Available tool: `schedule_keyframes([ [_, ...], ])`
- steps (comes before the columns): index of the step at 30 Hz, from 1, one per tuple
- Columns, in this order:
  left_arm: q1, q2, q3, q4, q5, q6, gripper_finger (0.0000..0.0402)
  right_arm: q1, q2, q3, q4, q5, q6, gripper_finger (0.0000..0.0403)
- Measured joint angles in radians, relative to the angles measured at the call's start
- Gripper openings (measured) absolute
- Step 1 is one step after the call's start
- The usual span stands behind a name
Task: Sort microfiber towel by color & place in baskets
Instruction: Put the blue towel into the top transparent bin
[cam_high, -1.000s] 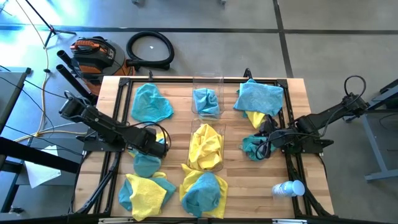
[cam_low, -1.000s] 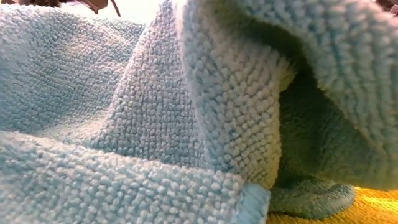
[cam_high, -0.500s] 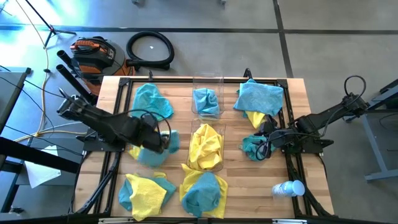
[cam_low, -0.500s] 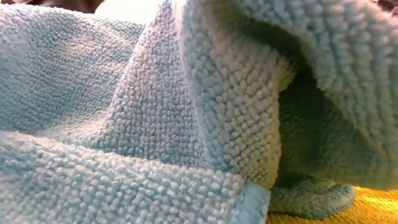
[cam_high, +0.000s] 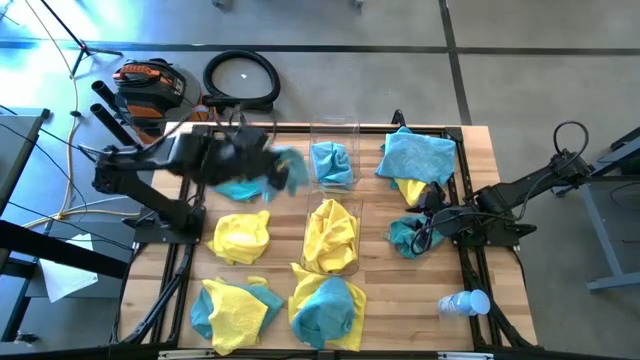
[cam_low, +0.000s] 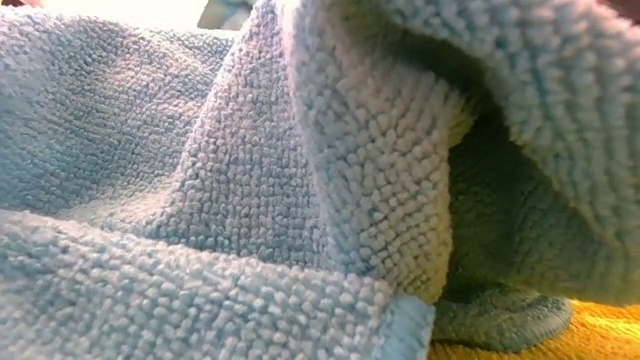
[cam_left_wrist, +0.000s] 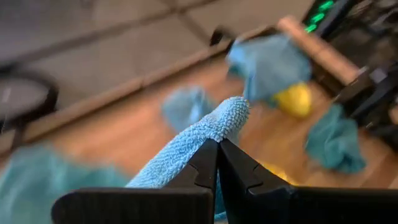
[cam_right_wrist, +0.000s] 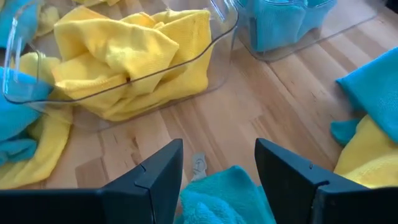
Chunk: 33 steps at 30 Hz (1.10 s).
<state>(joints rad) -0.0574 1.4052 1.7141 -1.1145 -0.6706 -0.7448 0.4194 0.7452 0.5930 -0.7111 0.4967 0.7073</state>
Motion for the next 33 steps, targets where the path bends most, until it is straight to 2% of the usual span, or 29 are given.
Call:
schedule_keyframes([
  [3,0.118,0.007,0.001,0.214,0.105,0.255,0.0,0.0,0.0,0.0,-0.001,0.0,0.055,0.0197],
  [6,0.237,0.038,0.002,0.378,0.247,0.433,0.0,0.0,0.0,0.0,-0.001,0.007,0.103,0.0197],
  [9,0.335,0.084,0.002,0.471,0.373,0.538,0.0,0.0,0.0,0.0,-0.001,0.042,0.141,0.0197],
  [14,0.454,0.191,0.001,0.534,0.553,0.63,0.0,0.0,0.0,0.0,-0.002,0.105,0.215,0.0197],
  [24,0.538,0.384,0.0,0.643,0.684,0.79,0.0,0.0,0.0,0.0,-0.002,0.183,0.364,0.0197],
  [33,0.557,0.567,0.0,0.697,0.735,0.906,0.0,-0.001,0.0,0.0,-0.002,0.257,0.474,0.0197],
])
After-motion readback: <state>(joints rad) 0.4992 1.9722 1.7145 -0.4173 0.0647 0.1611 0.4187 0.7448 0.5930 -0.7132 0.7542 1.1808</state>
